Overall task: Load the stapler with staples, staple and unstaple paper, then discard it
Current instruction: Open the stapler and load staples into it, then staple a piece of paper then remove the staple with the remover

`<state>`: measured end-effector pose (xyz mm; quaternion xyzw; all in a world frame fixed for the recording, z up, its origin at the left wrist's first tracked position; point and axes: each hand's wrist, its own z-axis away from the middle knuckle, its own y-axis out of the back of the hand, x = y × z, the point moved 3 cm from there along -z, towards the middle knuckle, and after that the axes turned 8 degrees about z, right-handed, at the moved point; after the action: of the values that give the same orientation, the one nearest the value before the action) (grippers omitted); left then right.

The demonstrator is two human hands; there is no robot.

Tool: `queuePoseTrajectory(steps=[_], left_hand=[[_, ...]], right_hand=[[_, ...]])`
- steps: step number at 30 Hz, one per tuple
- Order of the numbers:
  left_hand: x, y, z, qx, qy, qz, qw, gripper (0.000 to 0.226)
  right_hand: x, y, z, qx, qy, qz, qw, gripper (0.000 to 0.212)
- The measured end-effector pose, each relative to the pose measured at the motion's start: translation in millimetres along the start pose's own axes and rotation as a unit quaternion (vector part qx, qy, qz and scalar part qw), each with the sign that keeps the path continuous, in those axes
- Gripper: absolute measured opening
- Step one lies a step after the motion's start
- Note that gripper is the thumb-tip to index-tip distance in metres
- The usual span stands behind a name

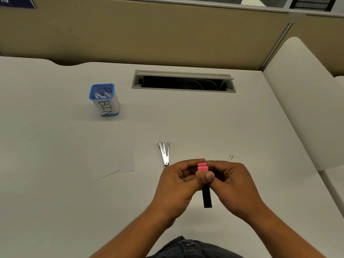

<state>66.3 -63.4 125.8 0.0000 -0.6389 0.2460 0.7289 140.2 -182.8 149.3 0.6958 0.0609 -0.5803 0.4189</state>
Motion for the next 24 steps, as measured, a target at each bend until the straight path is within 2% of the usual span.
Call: queuePoseTrajectory(steps=[2,4,7,9,12,15,18,21,24], left_hand=[[-1,3,0,-0.008,0.001,-0.007,1.000,0.037],[-3,8,-1,-0.015,0.010,-0.018,1.000,0.038],[-6,21,-3,-0.011,0.038,-0.053,0.998,0.065],[-5,34,-2,-0.010,0.043,-0.119,0.992,0.078],[-6,70,1,0.026,0.045,-0.226,0.973,0.074],[-11,116,5,0.101,0.013,-0.362,0.927,0.059],[-19,162,4,0.164,-0.022,-0.482,0.860,0.050],[-28,198,1,0.180,-0.033,-0.542,0.821,0.056],[-37,225,-2,0.179,-0.027,-0.588,0.788,0.071]], right_hand=[[2,-2,-1,0.000,-0.021,-0.031,0.999,0.019],[5,-6,-2,-0.003,-0.048,-0.062,0.997,0.028],[12,-14,-4,0.005,-0.079,-0.059,0.995,0.022],[15,-17,-5,0.021,-0.096,-0.055,0.994,0.025],[22,-21,-9,0.056,-0.158,-0.113,0.979,0.036],[38,-24,-13,0.088,-0.254,-0.182,0.946,0.028],[54,-31,-16,0.100,-0.320,-0.168,0.927,0.028],[62,-43,-17,0.097,-0.349,-0.133,0.923,0.034],[63,-58,-15,0.082,-0.363,-0.099,0.923,0.032]])
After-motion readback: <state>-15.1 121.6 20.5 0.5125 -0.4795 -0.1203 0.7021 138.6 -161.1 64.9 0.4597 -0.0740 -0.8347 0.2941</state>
